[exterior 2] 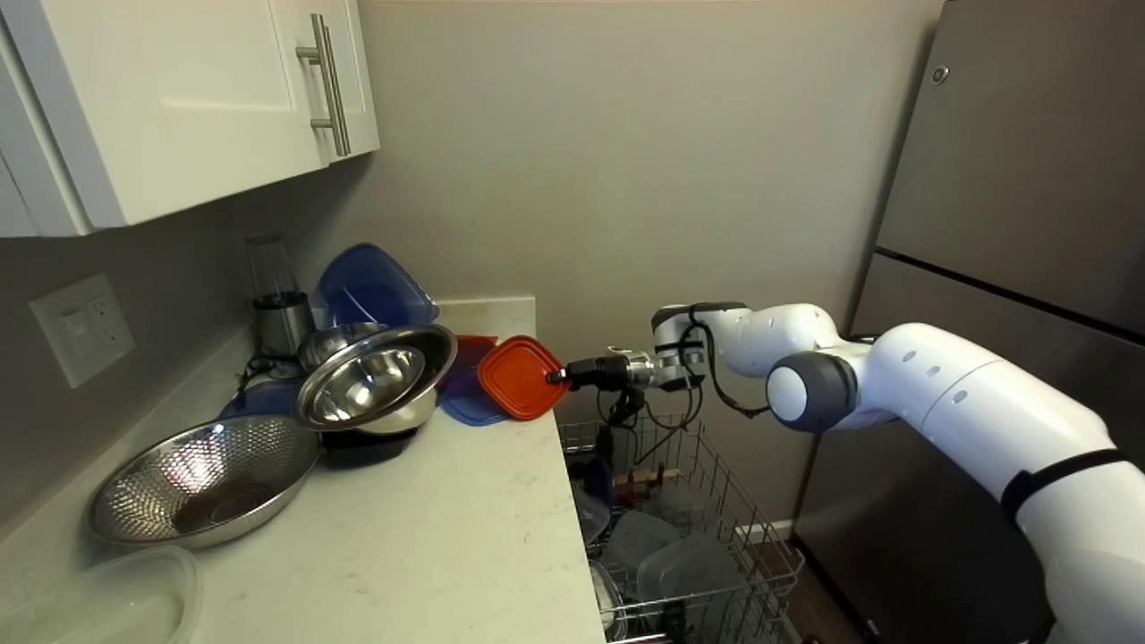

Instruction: Pick up the red lid from the dishwasher tray and place it on the counter top

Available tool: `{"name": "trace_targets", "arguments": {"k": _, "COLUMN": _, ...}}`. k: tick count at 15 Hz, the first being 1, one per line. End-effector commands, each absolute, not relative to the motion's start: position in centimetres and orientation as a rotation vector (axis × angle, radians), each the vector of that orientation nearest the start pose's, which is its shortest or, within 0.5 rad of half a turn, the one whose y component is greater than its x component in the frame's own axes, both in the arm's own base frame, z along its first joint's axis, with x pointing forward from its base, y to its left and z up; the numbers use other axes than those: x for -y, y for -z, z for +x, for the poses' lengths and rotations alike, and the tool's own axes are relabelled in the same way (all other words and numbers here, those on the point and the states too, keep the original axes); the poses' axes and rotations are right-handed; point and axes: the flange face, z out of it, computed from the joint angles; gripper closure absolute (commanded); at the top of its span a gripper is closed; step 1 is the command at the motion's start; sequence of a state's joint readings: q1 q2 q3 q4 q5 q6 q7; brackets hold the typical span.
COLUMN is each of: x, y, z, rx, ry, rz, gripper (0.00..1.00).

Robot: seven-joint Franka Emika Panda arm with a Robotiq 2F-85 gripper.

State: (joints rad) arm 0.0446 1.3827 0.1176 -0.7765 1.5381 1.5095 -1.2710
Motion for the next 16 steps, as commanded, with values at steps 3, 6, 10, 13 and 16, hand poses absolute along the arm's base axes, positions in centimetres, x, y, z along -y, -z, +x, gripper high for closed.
{"name": "trace_targets", "arguments": {"k": 3, "x": -22.1, "y": -13.3, "z": 75.1, "rx": 0.627, "ry": 0.399, "rz": -1.459, "gripper": 0.97}}
{"name": "trace_targets", "arguments": {"k": 6, "x": -21.8, "y": -13.9, "z": 75.5, "rx": 0.635, "ry": 0.383, "rz": -1.508, "gripper": 0.97}}
{"name": "trace_targets", "arguments": {"k": 10, "x": -22.1, "y": -14.1, "z": 75.8, "rx": 0.661, "ry": 0.385, "rz": -1.559, "gripper": 0.97}}
{"name": "trace_targets", "arguments": {"k": 13, "x": -22.3, "y": -14.7, "z": 76.1, "rx": 0.686, "ry": 0.401, "rz": -1.606, "gripper": 0.97}}
{"name": "trace_targets", "arguments": {"k": 16, "x": -22.4, "y": -15.3, "z": 76.6, "rx": 0.714, "ry": 0.421, "rz": -1.672, "gripper": 0.62}}
